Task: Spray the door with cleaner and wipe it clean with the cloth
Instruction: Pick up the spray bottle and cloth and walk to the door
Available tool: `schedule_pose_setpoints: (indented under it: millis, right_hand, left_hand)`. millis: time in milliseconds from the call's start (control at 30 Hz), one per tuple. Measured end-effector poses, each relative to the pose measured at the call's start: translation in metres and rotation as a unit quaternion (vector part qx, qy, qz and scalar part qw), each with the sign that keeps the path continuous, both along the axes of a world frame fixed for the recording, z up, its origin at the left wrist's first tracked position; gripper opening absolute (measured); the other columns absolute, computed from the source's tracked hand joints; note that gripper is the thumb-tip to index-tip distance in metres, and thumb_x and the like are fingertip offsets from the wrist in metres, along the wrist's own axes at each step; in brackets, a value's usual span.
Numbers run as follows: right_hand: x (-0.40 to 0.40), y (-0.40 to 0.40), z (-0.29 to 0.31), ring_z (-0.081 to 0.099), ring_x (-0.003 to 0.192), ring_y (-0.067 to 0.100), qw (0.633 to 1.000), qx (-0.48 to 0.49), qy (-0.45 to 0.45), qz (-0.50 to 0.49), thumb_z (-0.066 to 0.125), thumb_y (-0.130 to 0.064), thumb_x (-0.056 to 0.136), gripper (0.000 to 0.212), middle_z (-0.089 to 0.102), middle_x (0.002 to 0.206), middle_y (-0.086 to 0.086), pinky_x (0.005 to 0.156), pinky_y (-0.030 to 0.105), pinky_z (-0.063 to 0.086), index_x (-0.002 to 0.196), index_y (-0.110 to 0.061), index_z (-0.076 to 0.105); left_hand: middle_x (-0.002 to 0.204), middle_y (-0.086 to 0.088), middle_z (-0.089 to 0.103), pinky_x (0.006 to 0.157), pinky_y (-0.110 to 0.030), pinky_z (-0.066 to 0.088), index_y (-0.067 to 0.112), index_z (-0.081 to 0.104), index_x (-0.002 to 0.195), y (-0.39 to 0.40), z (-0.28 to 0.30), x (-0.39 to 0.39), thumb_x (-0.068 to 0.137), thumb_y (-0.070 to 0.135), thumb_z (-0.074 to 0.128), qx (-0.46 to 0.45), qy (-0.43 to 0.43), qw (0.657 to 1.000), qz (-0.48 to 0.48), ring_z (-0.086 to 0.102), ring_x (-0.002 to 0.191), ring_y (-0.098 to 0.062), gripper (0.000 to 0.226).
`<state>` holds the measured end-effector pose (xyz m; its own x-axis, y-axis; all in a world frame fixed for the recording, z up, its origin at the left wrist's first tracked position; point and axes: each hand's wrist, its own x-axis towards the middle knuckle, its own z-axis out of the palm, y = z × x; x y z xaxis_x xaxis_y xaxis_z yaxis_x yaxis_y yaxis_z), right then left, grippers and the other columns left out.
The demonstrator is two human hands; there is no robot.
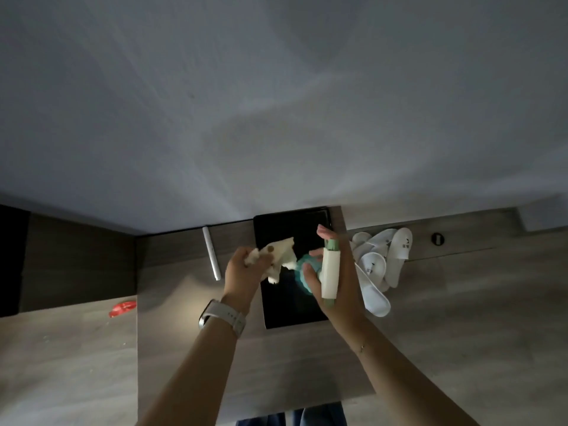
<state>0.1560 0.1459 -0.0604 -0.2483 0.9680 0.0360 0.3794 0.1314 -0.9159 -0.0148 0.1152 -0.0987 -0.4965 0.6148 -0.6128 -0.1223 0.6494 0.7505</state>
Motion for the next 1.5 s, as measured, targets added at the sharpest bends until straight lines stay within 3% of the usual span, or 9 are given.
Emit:
schedule_pose_setpoints:
  millis: [300,433,533,767,933,1100,1233,1367,1500]
  right_hand:
    - [0.001,-0.024,0.048,0.062,0.087,0.016,0.995,0.014,-0.025,-0.093,0.061,-0.016,0.086,0.054,0.058,0.098,-0.012,0.085,0.033,0.054,0.130,-0.040,0.041]
    - [0.016,-0.056,0.095,0.058,0.105,0.017,0.979,0.061,-0.031,-0.192,0.064,-0.010,0.084,0.054,0.051,0.124,0.008,0.090,0.042,0.055,0.134,-0.008,0.041]
    - [0.038,-0.088,0.135,0.060,0.112,0.025,0.967,0.035,-0.007,-0.251,0.061,-0.027,0.086,0.052,0.058,0.122,0.011,0.093,0.051,0.053,0.133,-0.014,0.043]
    - [0.108,-0.155,0.217,0.066,0.081,0.006,0.932,0.009,0.040,-0.360,0.065,-0.066,0.070,0.074,0.064,0.089,0.000,0.066,0.014,0.053,0.110,-0.005,0.057]
    - [0.183,-0.184,0.238,0.067,0.077,0.018,0.902,-0.050,0.045,-0.427,0.063,-0.031,0.075,0.041,0.068,0.084,0.005,0.073,0.037,0.058,0.115,-0.022,0.058]
    - [0.275,-0.201,0.240,0.061,0.066,0.035,0.865,-0.048,0.064,-0.495,0.061,0.005,0.086,0.039,0.061,0.071,0.023,0.059,0.027,0.054,0.113,-0.023,0.059]
    - [0.362,-0.208,0.227,0.064,0.071,0.029,0.841,-0.059,0.073,-0.533,0.063,0.003,0.087,0.039,0.062,0.074,0.012,0.069,0.037,0.056,0.118,-0.020,0.059]
    - [0.466,-0.207,0.221,0.063,0.075,0.033,0.832,-0.060,0.062,-0.548,0.062,0.002,0.086,0.035,0.062,0.082,0.013,0.069,0.043,0.056,0.113,-0.020,0.059]
    - [0.558,-0.197,0.227,0.062,0.075,0.015,0.830,-0.043,0.034,-0.556,0.063,0.000,0.087,0.040,0.063,0.090,0.001,0.067,0.021,0.053,0.118,-0.024,0.057]
  left_hand:
    - [0.085,-0.006,0.061,0.071,-0.033,0.045,0.012,0.059,0.112,-0.077,0.078,-0.012,0.090,0.022,0.065,0.058,-0.182,0.977,0.099,0.055,0.084,-0.026,0.024]
    - [0.099,-0.009,0.065,0.067,-0.033,0.055,0.012,0.054,0.112,-0.094,0.124,-0.013,0.083,0.006,0.068,0.095,-0.222,0.968,0.073,0.069,0.085,-0.020,0.033]
    - [0.095,-0.010,0.061,0.061,-0.029,0.054,0.012,0.053,0.102,-0.100,0.158,-0.004,0.085,0.001,0.066,0.117,-0.230,0.966,0.021,0.067,0.080,-0.018,0.024]
    - [0.099,-0.017,0.061,0.063,-0.035,0.052,0.012,0.058,0.103,-0.097,0.217,0.062,0.082,0.011,0.073,0.137,-0.251,0.946,-0.153,0.061,0.086,-0.028,0.027]
    - [0.105,-0.018,0.066,0.077,-0.040,0.050,0.005,0.058,0.112,-0.082,0.255,0.138,0.087,0.021,0.062,0.125,-0.296,0.923,-0.212,0.065,0.093,-0.029,0.030]
    - [0.087,-0.015,0.070,0.064,-0.034,0.055,0.009,0.068,0.095,-0.070,0.281,0.240,0.101,0.030,0.036,0.073,-0.331,0.882,-0.328,0.070,0.071,-0.023,0.039]
    - [0.118,-0.007,0.059,0.071,-0.021,0.053,0.017,0.056,0.123,-0.058,0.267,0.331,0.101,0.018,0.047,0.107,-0.202,0.891,-0.391,0.064,0.083,0.000,0.024]
    - [0.117,-0.003,0.060,0.092,-0.042,0.048,0.021,0.055,0.122,-0.051,0.277,0.447,0.096,0.026,0.055,0.092,-0.182,0.887,-0.414,0.057,0.104,-0.021,0.026]
    - [0.093,-0.010,0.070,0.074,-0.036,0.049,0.013,0.063,0.105,-0.032,0.285,0.545,0.092,0.025,0.061,0.108,-0.150,0.885,-0.428,0.064,0.085,-0.024,0.018]
